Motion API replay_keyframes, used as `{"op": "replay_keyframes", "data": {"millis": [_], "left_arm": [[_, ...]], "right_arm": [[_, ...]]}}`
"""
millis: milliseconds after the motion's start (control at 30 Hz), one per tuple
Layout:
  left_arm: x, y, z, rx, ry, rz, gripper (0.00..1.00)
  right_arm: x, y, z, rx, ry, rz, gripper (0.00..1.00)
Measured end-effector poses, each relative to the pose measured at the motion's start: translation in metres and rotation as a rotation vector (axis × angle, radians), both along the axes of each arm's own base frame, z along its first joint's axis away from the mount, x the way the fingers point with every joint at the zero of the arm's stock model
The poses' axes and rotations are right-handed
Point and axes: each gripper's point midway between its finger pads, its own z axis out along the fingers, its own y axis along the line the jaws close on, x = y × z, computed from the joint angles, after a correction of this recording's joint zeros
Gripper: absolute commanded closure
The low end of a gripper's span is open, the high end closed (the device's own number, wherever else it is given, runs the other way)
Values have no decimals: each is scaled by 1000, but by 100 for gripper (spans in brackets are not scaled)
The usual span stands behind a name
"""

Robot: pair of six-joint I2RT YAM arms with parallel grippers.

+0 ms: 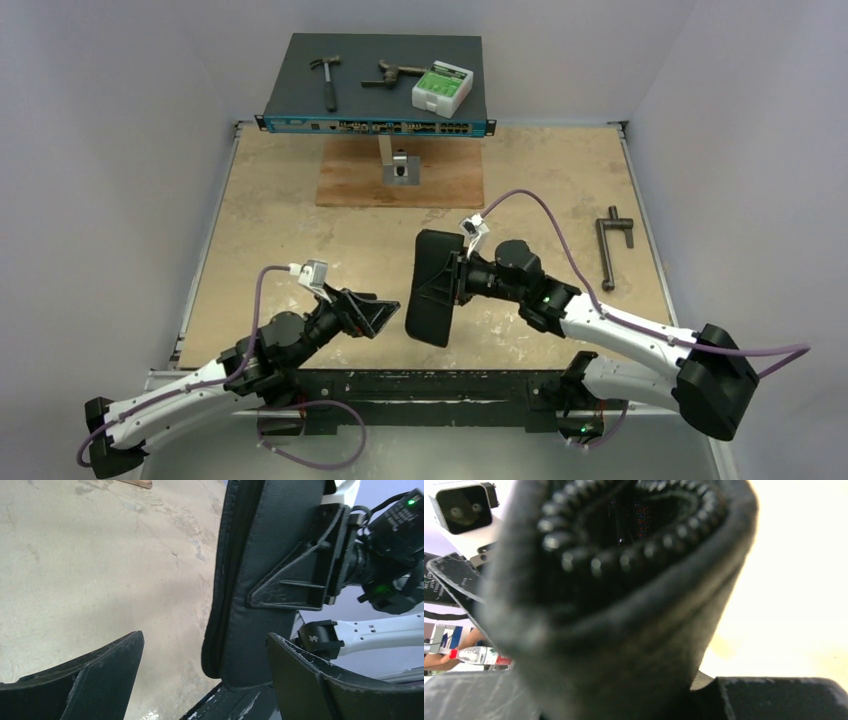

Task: Sort the hair-cutting tools
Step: Zip the hairdressing tool bag.

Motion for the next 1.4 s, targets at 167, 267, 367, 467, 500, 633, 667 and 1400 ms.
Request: {"op": "replay_keyframes", "data": {"millis": [167, 267, 367, 467, 500, 633, 667, 1400], "left_arm": [[-3, -6, -2, -50, 23, -20, 7], [-4, -9, -11, -50, 44, -30, 7], [-6, -11, -19, -38, 57, -43, 6], [-8, -10, -14, -41, 33, -55, 5], [-9, -8, -8, -47, 12, -58, 4], [-15, 1, 34, -135, -109, -80, 0], [-17, 2, 43, -153, -137, -89, 0], [-67, -65, 90, -43, -276, -552, 17]], "right_arm": [[3, -2, -10, 4, 23, -26, 100], [9, 1, -9, 36, 25, -36, 100], [8, 5, -12, 66, 36, -2, 100], [-5, 7, -14, 57, 21, 89, 100], [-10, 7, -14, 49, 10, 121, 100], [-39, -1, -7, 15, -50, 284, 100], [-47, -4, -4, 11, -69, 318, 100], [-123, -22, 14, -95, -212, 589, 100]]}}
